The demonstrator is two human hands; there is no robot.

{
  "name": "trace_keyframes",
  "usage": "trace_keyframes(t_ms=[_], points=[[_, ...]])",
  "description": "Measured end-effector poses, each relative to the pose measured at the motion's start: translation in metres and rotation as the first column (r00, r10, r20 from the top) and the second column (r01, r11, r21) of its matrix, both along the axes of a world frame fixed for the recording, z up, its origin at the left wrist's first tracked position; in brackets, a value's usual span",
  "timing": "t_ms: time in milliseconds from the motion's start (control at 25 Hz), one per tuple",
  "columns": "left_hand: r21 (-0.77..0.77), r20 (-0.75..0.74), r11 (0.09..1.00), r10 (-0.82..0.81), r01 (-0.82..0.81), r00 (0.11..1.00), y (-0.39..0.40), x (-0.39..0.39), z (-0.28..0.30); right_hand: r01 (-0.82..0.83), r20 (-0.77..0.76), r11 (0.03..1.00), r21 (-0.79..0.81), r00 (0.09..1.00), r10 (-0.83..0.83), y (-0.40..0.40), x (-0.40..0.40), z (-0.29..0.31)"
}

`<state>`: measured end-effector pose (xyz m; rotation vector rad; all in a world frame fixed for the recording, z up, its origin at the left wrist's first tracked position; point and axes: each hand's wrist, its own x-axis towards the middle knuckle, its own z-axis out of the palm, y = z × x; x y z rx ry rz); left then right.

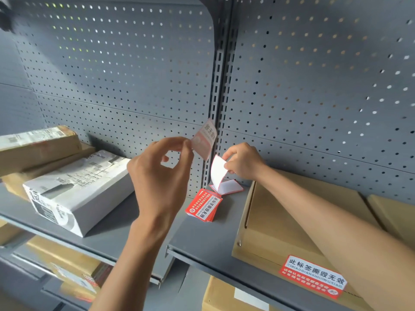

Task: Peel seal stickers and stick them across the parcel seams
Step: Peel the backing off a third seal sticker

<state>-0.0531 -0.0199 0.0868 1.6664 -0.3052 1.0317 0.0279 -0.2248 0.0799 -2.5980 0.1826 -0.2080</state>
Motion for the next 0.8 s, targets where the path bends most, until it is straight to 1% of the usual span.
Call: trace_keyframes(t_ms=[120, 320, 560, 640, 800], points=[[-0.003, -0.020, 1.000, -0.006, 0.006, 1.000, 0.001, 0.003, 0.000, -0.021, -0.029, 0.999, -0.031, 0.999, 0.020, 0.001, 0.006, -0.008], [-0.012, -0.020, 1.000, -0.015, 0.015, 1.000, -0.001, 0.008, -0.001, 0.001, -0.079, 0.968, -0.253, 0.997, -0.022, -0.008, 0.009, -0.018], [-0.002, -0.007, 1.000, -0.026, 0.026, 1.000, -0.008, 0.009, 0.000, 0.037, -0.107, 0.911, -0.410, 0.990, -0.088, -0.010, -0.007, -0.006], [0.006, -0.004, 0.999, -0.045, 0.045, 0.999, -0.012, 0.008, 0.001, 0.065, -0.072, 0.911, -0.408, 0.992, -0.103, -0.009, -0.014, 0.002], [0.018, -0.016, 0.998, -0.059, 0.059, 0.998, -0.022, 0.003, 0.004, 0.114, 0.040, 0.962, -0.249, 0.993, -0.107, -0.008, -0.042, 0.026]])
